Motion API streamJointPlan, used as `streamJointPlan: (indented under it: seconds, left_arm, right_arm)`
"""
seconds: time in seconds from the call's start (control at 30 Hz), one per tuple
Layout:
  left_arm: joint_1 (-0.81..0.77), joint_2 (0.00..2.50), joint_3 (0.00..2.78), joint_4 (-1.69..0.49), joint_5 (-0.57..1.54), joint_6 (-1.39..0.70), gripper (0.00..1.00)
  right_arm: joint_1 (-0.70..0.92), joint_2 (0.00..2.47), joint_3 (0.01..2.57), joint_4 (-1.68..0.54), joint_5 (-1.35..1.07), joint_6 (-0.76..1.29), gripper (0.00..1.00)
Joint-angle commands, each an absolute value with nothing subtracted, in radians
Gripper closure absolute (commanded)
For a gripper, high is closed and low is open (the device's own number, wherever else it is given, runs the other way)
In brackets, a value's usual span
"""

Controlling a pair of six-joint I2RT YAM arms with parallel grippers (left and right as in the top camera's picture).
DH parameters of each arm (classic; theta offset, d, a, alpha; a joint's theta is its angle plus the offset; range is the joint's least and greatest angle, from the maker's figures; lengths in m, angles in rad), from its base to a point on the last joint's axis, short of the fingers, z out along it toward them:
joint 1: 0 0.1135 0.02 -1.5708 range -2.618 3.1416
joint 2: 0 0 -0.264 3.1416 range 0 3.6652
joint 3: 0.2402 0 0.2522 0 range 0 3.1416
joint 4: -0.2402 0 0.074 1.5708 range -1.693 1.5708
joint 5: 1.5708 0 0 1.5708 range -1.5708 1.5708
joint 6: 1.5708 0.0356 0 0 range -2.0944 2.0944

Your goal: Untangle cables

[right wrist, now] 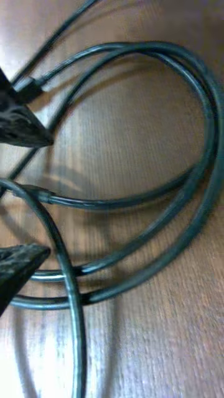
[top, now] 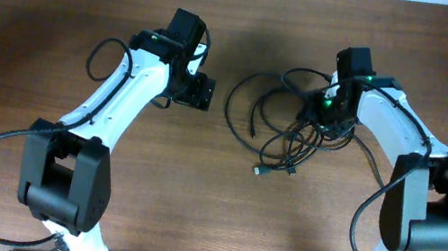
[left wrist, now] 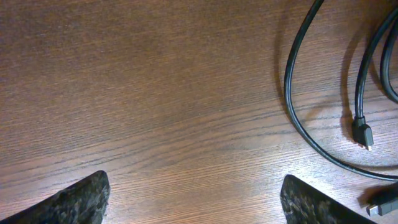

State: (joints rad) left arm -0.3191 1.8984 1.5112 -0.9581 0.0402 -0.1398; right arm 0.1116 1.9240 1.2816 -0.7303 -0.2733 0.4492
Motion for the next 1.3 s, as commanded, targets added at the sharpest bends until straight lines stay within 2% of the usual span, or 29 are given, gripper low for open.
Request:
streamJointPlan:
  seconds: [0.0,0.1,0.23,0.3,0.33,0.37,0.4,0.6,0.8,0.97,1.03,1.1,1.27]
  left_arm:
    - [-0.316,1.905,1.519,-0.960,0.038,-0.150,0.11]
    - [-0.316,1.905,1.519,-0.960,0.038,-0.150,0.11]
    - [-0.316,1.905,1.519,-0.960,0.038,-0.150,0.12]
    - [-0.316,1.905,1.519,-0.960,0.038,-0.150,0.11]
    - [-0.316,1.905,1.519,-0.960,0.038,-0.150,0.11]
    - [-0.316,1.905,1.519,-0.960,0.038,-0.150,0.12]
    - [-0.316,1.905,1.519,-0.960,0.038,-0.149,0.12]
    - [-0.316,1.905,1.519,-0.960,0.038,-0.149,0.12]
    - [-0.316,1.905,1.519,-0.962,0.038,-0.150,0.11]
    - [-0.316,1.905,1.519,-0.965,0.038,-0.149,0.12]
    - [-0.316,1.905,1.519,-0.964,0.038,-0.149,0.11]
    - [-0.316,1.905,1.519,-0.963,0.038,-0.149,0.11]
    - [-0.316,1.905,1.519,-0.964,0.038,-0.149,0.11]
  right_arm:
    - [0.120,1.939,1.244,-0.699,-0.247,0.503,0.55]
    - [0.132,1.939,1.240,-0.679,-0.244,0.516,0.64]
    - [0.165,1.939,1.217,-0.666,-0.170,0.623,0.65]
    - [0.178,1.939,1.206,-0.647,-0.156,0.627,0.70]
    - [0.183,1.939,1.204,-0.638,-0.155,0.630,0.78]
    - [0.185,1.939,1.205,-0.625,-0.157,0.630,0.91]
    - [0.184,1.937,1.206,-0.619,-0.157,0.630,0.96]
    - [0.182,1.834,1.303,-0.668,-0.187,0.553,0.96]
    - [0.182,1.567,1.422,-0.728,-0.183,0.505,0.95]
    - [0.155,1.380,1.422,-0.661,0.079,0.400,0.96]
    - [0.078,1.306,1.422,-0.686,0.263,0.396,0.96]
    - [-0.066,1.267,1.422,-0.736,0.368,0.396,0.96]
    - [-0.398,1.307,1.421,-0.824,0.412,0.397,0.96]
